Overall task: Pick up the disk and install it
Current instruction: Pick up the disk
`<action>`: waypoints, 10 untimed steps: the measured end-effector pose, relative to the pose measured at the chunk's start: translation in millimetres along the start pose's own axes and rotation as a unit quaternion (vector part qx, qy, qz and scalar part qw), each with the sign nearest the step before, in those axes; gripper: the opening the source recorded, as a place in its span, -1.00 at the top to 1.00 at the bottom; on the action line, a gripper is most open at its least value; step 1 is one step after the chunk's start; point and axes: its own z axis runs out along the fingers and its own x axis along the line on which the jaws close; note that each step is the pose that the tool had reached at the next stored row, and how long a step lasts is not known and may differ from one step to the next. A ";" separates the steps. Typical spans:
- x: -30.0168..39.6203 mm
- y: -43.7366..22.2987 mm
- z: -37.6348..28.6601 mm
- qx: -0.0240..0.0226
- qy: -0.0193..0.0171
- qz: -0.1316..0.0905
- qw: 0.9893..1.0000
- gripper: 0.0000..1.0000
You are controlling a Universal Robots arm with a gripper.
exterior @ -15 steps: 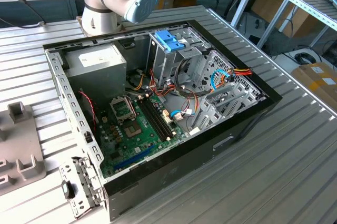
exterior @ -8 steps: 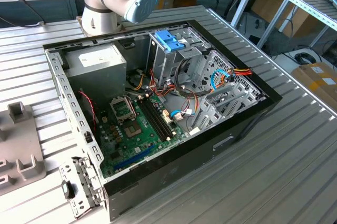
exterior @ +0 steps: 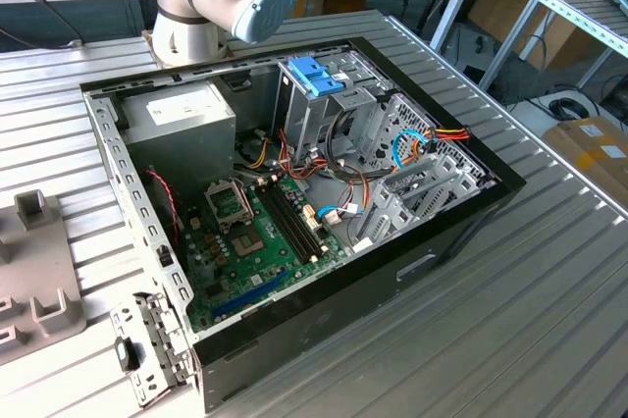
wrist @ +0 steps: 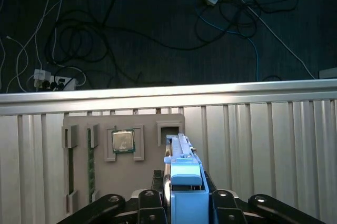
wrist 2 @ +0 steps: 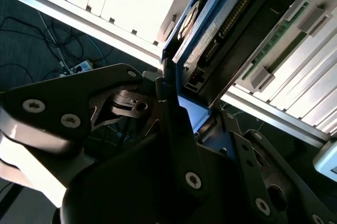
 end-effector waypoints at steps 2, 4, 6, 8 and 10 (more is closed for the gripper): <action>0.0 0.0 -1.0 0.000 0.000 0.000 1.000 0.26; -0.1 0.1 -1.8 0.000 0.000 0.000 1.000 0.26; -0.1 0.1 -2.7 0.000 0.000 0.000 1.000 0.26; -0.1 0.1 -3.6 0.000 0.000 0.000 1.000 0.26; -0.1 0.2 -5.0 0.000 0.000 0.000 1.000 0.26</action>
